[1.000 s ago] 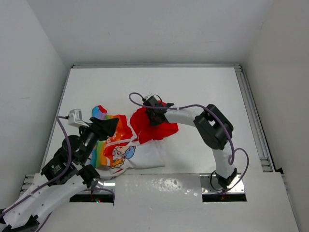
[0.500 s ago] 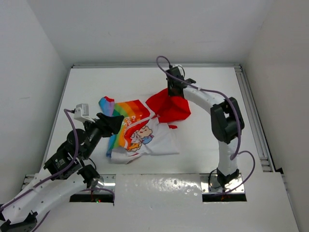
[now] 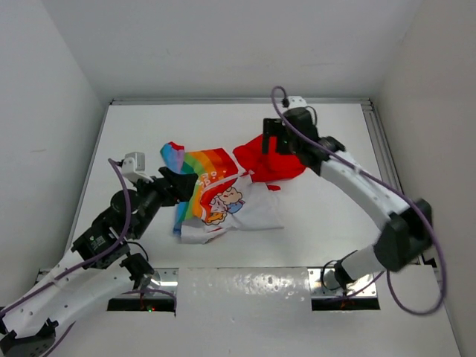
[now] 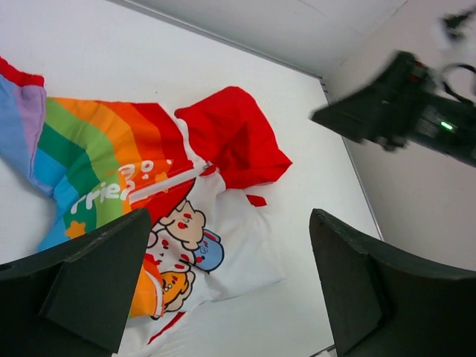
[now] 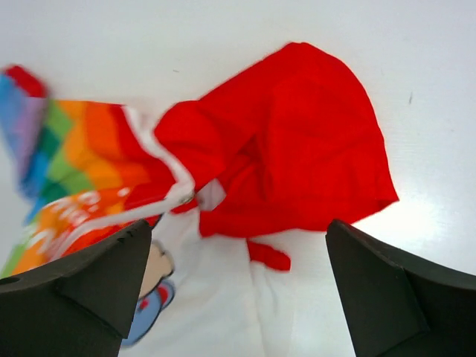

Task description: Zip up the jacket

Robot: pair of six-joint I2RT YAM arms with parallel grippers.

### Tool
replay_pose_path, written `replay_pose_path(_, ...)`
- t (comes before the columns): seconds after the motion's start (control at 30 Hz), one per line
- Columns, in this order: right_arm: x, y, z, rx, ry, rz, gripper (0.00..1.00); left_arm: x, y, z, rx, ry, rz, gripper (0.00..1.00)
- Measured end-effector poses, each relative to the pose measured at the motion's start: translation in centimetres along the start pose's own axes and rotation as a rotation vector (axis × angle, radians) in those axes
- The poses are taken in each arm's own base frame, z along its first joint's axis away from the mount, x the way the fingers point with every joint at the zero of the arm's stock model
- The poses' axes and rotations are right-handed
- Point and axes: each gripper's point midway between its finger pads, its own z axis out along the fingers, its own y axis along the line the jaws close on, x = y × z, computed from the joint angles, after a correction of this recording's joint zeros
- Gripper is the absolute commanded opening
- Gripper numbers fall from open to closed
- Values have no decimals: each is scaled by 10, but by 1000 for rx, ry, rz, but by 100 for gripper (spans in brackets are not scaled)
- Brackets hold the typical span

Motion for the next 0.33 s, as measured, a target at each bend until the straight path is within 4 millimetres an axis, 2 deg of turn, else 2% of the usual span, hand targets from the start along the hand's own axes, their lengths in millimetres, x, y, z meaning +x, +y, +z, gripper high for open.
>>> replay_pose_path(0.2,-22,0,-115,-206,-244,99,99,-19,-13,-5,35,-32,-2,86)
replay_pose_path(0.33,-6,-1,-151,-306,-306,140,99,-29,-18,-16,78,-61,-22,87)
